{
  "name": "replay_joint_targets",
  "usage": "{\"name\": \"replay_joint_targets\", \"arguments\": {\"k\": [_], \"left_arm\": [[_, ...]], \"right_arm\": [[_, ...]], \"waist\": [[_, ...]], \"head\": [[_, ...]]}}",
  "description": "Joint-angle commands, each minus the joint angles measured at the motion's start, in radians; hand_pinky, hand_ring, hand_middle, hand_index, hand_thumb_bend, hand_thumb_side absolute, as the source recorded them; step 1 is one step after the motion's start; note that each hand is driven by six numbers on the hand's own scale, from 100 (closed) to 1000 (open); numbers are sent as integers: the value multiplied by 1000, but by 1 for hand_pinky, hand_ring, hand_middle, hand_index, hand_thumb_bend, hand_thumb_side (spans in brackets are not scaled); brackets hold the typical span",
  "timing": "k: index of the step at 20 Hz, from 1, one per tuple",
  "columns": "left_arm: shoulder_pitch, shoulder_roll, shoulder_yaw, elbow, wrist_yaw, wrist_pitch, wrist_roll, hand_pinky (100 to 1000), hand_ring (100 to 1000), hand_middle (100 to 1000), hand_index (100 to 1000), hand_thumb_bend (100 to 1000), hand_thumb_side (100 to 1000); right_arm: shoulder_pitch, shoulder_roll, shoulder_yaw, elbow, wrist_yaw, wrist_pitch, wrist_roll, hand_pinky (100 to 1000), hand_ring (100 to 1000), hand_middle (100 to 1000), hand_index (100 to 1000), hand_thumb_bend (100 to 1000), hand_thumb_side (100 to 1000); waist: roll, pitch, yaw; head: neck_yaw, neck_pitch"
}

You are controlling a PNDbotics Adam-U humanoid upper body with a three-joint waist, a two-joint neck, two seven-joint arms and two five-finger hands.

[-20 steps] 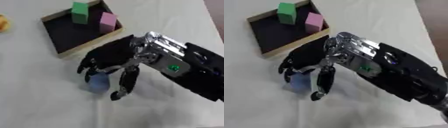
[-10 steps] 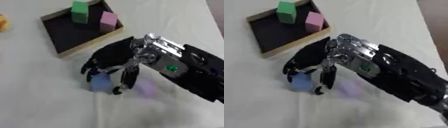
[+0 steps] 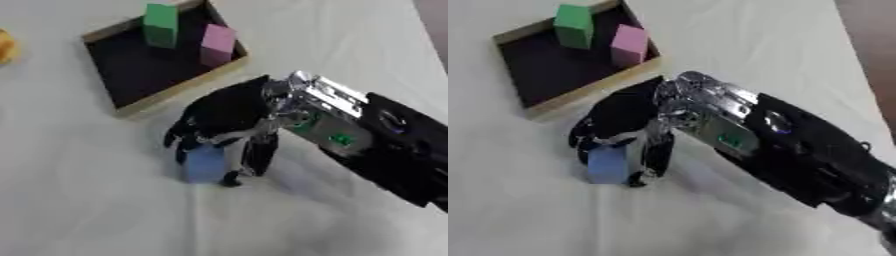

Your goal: Pick up objects on the table and place them in the box.

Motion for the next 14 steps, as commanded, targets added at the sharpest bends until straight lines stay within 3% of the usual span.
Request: {"name": "replay_joint_targets", "arguments": {"k": [1,5,14], "left_arm": [[-6,21,8,-15,4,-5,-1,743,811,792,854,254,811],[-4,20,8,-15,5,-6,-1,742,811,791,853,251,813],[0,19,7,-15,6,-7,-2,743,812,791,852,250,819]], "right_arm": [[-2,-22,-3,2,-13,4,-13,906,824,802,787,365,150],[-2,-25,-6,-3,-39,30,-30,894,793,753,747,273,141],[-19,-30,-18,-45,-66,96,-92,875,749,712,705,176,143]], "waist": [[-5,-1,4],[-3,0,2],[3,-9,-8]], "head": [[-3,-8],[-2,-6],[-2,-5]]}}
